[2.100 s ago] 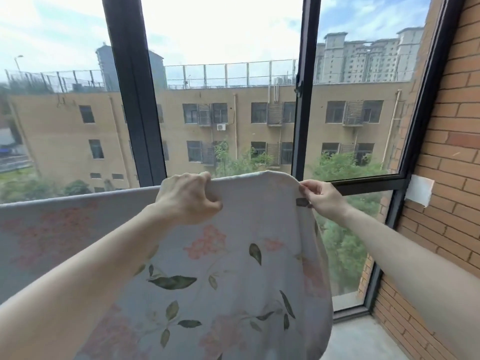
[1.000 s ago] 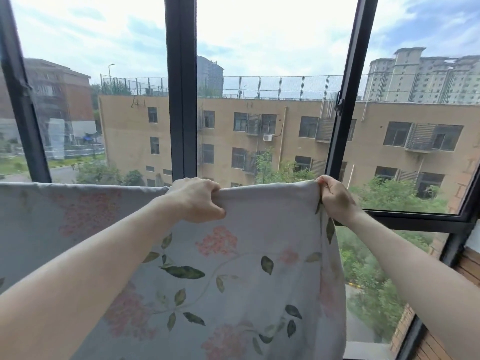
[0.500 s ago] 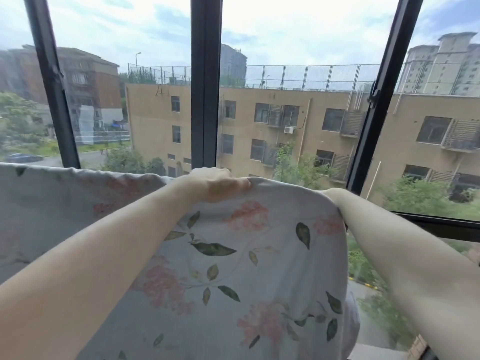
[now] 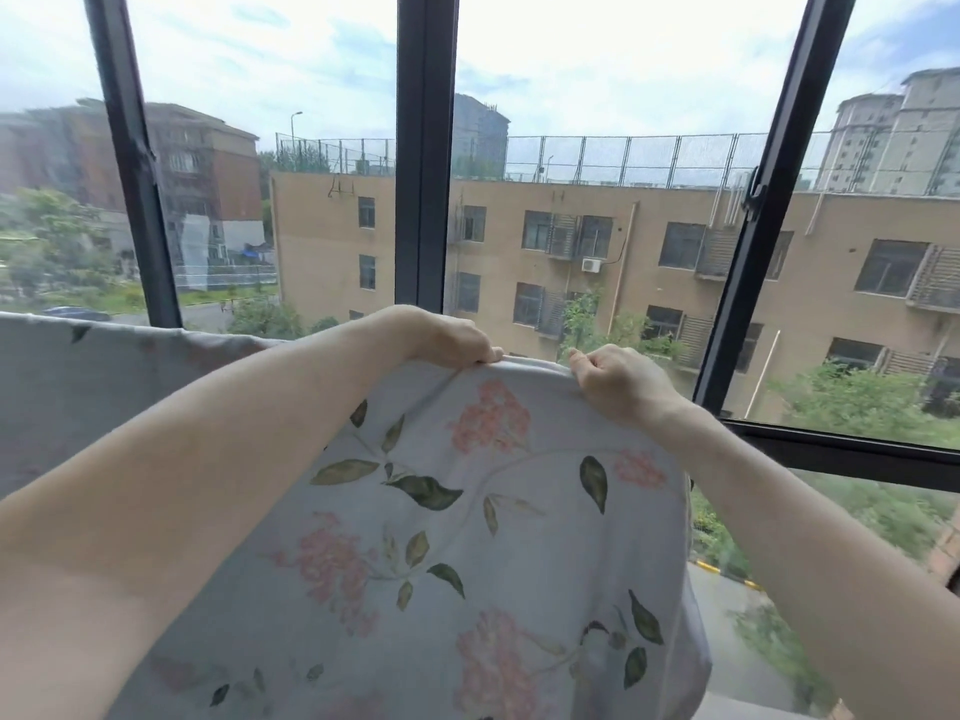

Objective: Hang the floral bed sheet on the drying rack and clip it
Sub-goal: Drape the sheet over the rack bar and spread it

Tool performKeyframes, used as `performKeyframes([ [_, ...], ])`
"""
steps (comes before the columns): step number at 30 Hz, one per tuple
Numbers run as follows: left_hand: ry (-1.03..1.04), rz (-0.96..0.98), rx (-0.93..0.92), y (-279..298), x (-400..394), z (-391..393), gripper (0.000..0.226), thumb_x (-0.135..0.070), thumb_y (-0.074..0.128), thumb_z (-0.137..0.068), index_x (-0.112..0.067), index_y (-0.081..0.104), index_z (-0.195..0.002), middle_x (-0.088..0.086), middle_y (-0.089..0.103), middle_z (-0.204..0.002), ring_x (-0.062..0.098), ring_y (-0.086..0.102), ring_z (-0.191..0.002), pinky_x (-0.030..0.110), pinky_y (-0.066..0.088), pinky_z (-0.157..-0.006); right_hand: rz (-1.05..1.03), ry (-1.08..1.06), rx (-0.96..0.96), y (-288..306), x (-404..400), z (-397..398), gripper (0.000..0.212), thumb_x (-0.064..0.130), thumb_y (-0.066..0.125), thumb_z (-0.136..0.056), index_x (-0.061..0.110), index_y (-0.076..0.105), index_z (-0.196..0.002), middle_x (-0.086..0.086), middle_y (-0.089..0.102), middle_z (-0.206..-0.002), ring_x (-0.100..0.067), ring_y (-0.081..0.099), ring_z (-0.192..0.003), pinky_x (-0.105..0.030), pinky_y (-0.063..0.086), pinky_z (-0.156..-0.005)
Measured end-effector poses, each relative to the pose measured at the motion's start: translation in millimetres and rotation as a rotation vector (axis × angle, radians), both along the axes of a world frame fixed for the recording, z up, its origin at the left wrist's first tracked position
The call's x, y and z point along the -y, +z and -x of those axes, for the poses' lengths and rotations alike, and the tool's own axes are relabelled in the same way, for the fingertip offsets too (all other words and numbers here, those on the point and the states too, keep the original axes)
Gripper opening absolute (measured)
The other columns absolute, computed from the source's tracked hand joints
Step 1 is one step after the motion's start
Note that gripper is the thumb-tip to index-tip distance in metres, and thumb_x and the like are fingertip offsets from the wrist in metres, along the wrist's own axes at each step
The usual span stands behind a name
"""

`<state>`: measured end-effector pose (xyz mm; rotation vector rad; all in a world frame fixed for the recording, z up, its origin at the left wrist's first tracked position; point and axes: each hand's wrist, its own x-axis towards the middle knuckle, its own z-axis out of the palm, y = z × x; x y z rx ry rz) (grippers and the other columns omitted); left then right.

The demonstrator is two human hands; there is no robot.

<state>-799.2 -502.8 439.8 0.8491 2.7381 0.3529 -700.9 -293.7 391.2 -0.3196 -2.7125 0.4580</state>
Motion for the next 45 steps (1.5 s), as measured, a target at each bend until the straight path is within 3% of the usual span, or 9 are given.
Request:
performKeyframes([
  [9, 0.128, -0.053, -0.206, -10, -32, 17, 0.056, -0.061, 0.06, -0.093, -0.014, 0.064, -0.123, 0.005, 0.066, -0.119, 0.025, 0.064, -0.099, 0.036, 0.055, -0.089, 0.14, -0.081, 0.239, 20, 10, 6, 0.039, 0.039, 0.042, -0.101, 0.01, 0.067, -0.103, -0.012, 0.064, -0.107, -0.027, 0.061, -0.092, -0.034, 0.044, -0.075],
  [13, 0.049, -0.178, -0.451, -8, -15, -4, 0.024, -0.045, 0.064, -0.092, -0.024, 0.076, -0.095, -0.006, 0.072, -0.1, 0.016, 0.067, -0.088, 0.032, 0.057, -0.077, 0.117, -0.052, 0.277, 19, 5, 4, 0.037, 0.039, 0.048, -0.097, 0.007, 0.067, -0.094, -0.012, 0.068, -0.103, -0.029, 0.065, -0.092, -0.036, 0.05, -0.078],
  [16, 0.043, -0.387, -0.566, -17, 22, -21, 0.024, -0.047, 0.059, -0.095, -0.028, 0.074, -0.09, -0.012, 0.072, -0.092, 0.011, 0.065, -0.083, 0.031, 0.055, -0.074, 0.154, -0.067, 0.223, 15, -1, 3, 0.04, 0.044, 0.049, -0.095, 0.01, 0.068, -0.088, -0.009, 0.07, -0.096, -0.026, 0.065, -0.085, -0.034, 0.049, -0.074],
  [19, 0.114, -0.356, -0.564, -34, 70, -24, 0.033, -0.054, 0.05, -0.1, -0.029, 0.07, -0.093, -0.011, 0.068, -0.088, 0.012, 0.064, -0.083, 0.028, 0.045, -0.065, 0.075, -0.121, 0.21, 12, 0, 2, 0.04, 0.042, 0.041, -0.1, 0.01, 0.065, -0.099, -0.008, 0.065, -0.104, -0.029, 0.063, -0.094, -0.035, 0.049, -0.082],
  [25, 0.148, -0.225, -0.615, -63, 138, -9, 0.034, -0.053, 0.04, -0.104, -0.033, 0.062, -0.122, -0.008, 0.063, -0.124, 0.02, 0.054, -0.116, 0.041, 0.041, -0.098, -0.059, -0.121, -0.011, 11, 30, -1, 0.033, 0.037, 0.041, -0.103, 0.017, 0.065, -0.094, -0.011, 0.069, -0.103, -0.028, 0.061, -0.086, -0.038, 0.048, -0.076],
  [28, 0.146, -0.258, -0.613, -68, 136, 0, 0.032, -0.048, 0.039, -0.105, -0.032, 0.061, -0.122, -0.007, 0.062, -0.13, 0.022, 0.052, -0.12, 0.042, 0.04, -0.102, -0.082, 0.089, -0.206, 9, 89, 5, 0.026, 0.032, 0.045, -0.104, 0.023, 0.066, -0.116, -0.005, 0.071, -0.117, -0.029, 0.063, -0.099, -0.04, 0.049, -0.086],
  [32, 0.124, -0.256, -0.581, -69, 128, 4, 0.029, -0.041, 0.038, -0.104, -0.029, 0.06, -0.117, -0.002, 0.063, -0.124, 0.023, 0.052, -0.119, 0.042, 0.039, -0.104, -0.059, 0.299, -0.196, 3, 173, 34, 0.032, 0.024, 0.044, -0.102, 0.024, 0.066, -0.124, -0.002, 0.071, -0.122, -0.027, 0.064, -0.11, -0.041, 0.051, -0.092],
  [38, 0.129, -0.214, -0.575, -67, 182, 18, 0.035, -0.036, 0.04, -0.102, -0.028, 0.055, -0.133, 0.001, 0.058, -0.14, 0.025, 0.046, -0.132, 0.041, 0.031, -0.116, -0.204, 0.056, -0.242, -27, 212, 63, 0.034, 0.038, 0.035, -0.106, 0.022, 0.061, -0.092, -0.004, 0.071, -0.102, -0.028, 0.06, -0.099, -0.04, 0.034, -0.084],
  [45, 0.363, -0.011, -0.599, -83, 360, 47, 0.077, -0.029, 0.051, -0.095, -0.028, 0.016, -0.163, -0.001, 0.016, -0.17, 0.021, 0.01, -0.158, 0.043, 0.005, -0.129, -0.125, -0.088, -0.241, -24, 217, 63, 0.044, 0.044, 0.034, -0.105, 0.022, 0.062, -0.079, -0.011, 0.072, -0.092, -0.033, 0.059, -0.092, -0.045, 0.04, -0.093],
])
